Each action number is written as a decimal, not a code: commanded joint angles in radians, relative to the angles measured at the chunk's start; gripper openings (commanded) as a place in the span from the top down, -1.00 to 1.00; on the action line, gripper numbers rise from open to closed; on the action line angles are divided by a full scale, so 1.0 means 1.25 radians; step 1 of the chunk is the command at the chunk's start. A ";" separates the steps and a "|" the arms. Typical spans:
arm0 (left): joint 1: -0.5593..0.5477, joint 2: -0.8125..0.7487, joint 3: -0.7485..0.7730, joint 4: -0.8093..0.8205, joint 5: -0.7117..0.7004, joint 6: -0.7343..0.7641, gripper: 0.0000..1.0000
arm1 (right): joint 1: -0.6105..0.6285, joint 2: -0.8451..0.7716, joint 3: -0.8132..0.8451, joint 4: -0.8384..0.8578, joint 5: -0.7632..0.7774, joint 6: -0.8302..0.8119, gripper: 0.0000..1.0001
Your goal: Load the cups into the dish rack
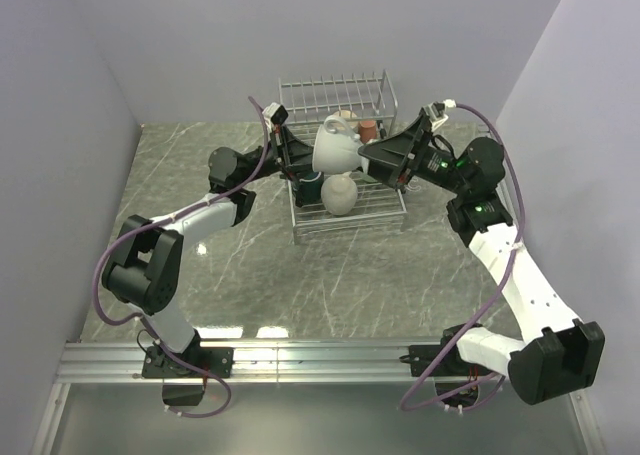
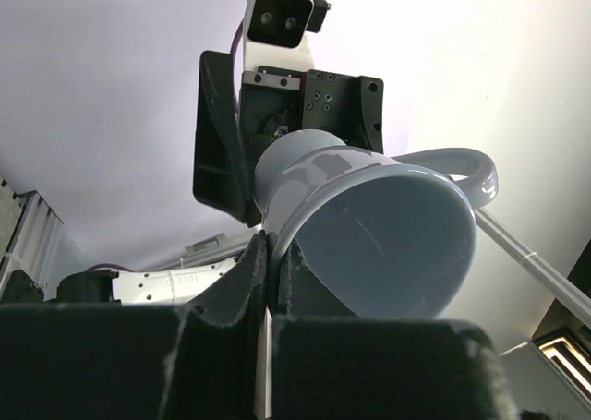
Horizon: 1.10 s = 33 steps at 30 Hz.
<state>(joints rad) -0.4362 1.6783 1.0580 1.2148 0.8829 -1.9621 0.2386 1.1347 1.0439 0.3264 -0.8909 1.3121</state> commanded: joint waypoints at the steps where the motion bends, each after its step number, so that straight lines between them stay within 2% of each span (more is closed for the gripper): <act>1: -0.002 -0.022 0.016 0.199 -0.041 -0.034 0.99 | 0.027 0.000 0.031 0.041 0.007 0.001 -0.99; 18: -0.008 -0.048 -0.022 0.176 -0.020 -0.013 0.99 | 0.034 0.047 0.072 0.024 0.038 -0.024 -1.00; 21: -0.008 -0.046 -0.025 0.177 -0.020 -0.012 0.99 | 0.032 0.046 0.071 0.021 0.038 -0.027 -0.49; 22: -0.008 -0.046 -0.028 0.177 -0.022 -0.013 0.99 | 0.034 0.046 0.068 0.025 0.038 -0.026 -0.16; 23: -0.008 -0.044 -0.030 0.178 -0.024 -0.015 0.99 | 0.032 0.046 0.067 0.026 0.037 -0.025 0.02; 26: -0.008 -0.039 -0.035 0.178 -0.030 -0.017 0.99 | 0.031 0.047 0.067 0.026 0.033 -0.024 0.29; 28: -0.008 -0.038 -0.035 0.166 -0.031 -0.011 0.99 | 0.032 0.048 0.067 0.024 0.029 -0.024 0.60; 30: -0.008 -0.034 -0.036 0.163 -0.033 -0.012 0.99 | 0.032 0.049 0.067 0.024 0.027 -0.025 0.77; 31: -0.008 -0.032 -0.038 0.161 -0.031 -0.015 0.98 | 0.032 0.051 0.068 0.019 0.027 -0.026 0.94; 32: -0.008 -0.028 -0.038 0.164 -0.033 -0.017 0.86 | 0.032 0.052 0.069 0.020 0.028 -0.027 0.98; 33: -0.008 -0.026 -0.039 0.162 -0.033 -0.019 0.63 | 0.032 0.053 0.073 0.020 0.028 -0.027 1.00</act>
<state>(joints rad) -0.4427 1.6722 1.0073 1.2568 0.8665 -1.9778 0.2752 1.2022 1.0863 0.3031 -0.8543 1.2846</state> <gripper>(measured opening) 0.148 0.726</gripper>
